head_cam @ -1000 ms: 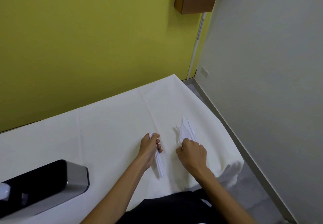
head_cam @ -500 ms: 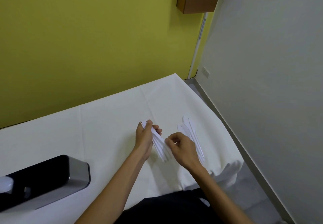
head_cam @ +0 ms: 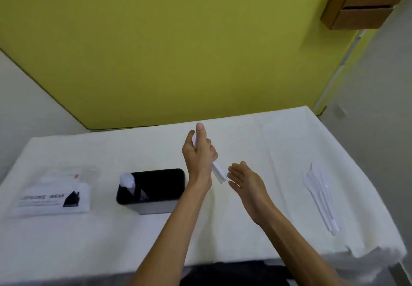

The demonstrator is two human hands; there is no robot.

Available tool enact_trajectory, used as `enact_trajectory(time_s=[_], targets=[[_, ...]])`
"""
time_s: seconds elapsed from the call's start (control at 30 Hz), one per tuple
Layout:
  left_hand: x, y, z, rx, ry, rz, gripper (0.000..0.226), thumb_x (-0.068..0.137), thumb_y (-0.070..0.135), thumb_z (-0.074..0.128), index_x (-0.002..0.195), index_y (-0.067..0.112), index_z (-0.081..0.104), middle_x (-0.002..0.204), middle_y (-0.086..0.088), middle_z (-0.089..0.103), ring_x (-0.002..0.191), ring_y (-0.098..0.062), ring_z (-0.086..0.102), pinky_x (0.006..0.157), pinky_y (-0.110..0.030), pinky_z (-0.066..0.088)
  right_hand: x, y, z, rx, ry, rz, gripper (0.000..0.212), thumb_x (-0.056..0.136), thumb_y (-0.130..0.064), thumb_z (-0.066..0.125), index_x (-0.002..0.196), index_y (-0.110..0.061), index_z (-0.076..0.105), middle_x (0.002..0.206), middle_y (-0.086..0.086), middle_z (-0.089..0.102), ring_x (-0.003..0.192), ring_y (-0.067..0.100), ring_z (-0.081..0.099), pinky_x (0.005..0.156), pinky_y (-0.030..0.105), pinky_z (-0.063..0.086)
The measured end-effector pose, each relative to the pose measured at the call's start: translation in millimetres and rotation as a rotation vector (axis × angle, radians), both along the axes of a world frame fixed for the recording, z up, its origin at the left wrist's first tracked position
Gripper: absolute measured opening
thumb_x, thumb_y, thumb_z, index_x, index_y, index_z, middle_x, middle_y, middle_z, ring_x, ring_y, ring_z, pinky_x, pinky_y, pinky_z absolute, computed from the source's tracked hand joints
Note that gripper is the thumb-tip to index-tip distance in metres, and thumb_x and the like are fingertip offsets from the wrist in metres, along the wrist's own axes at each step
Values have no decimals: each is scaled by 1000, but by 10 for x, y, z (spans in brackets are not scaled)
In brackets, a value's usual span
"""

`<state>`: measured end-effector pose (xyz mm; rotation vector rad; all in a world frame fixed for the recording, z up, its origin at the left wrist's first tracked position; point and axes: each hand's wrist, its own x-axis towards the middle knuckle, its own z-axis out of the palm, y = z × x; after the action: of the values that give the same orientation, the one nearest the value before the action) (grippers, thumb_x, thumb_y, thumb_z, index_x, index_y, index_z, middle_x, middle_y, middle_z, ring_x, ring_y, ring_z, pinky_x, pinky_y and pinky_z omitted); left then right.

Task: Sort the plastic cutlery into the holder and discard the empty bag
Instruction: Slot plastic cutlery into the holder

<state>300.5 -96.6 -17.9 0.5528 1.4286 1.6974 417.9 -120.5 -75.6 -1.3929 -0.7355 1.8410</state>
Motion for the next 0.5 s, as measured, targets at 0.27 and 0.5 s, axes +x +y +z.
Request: enact_trajectory(time_s=[0.27, 0.5], targets=[[-1199, -550, 233, 88, 183, 234, 47, 102, 37, 55, 68, 22, 27, 53, 6, 20, 46, -12, 15, 43, -24, 17, -929, -419, -21, 561, -506, 458, 47, 106, -28, 40, 153, -25, 36, 158, -12, 35, 145, 8, 33, 120, 28, 26], [-1507, -647, -123, -17, 389, 246, 60, 91, 65, 56, 69, 16, 29, 58, -8, 25, 54, -24, 24, 53, -36, 28, -1180, -464, -273, 786, -712, 510, 51, 106, -23, 42, 155, -18, 31, 165, -3, 20, 152, 9, 14, 117, 17, 12]])
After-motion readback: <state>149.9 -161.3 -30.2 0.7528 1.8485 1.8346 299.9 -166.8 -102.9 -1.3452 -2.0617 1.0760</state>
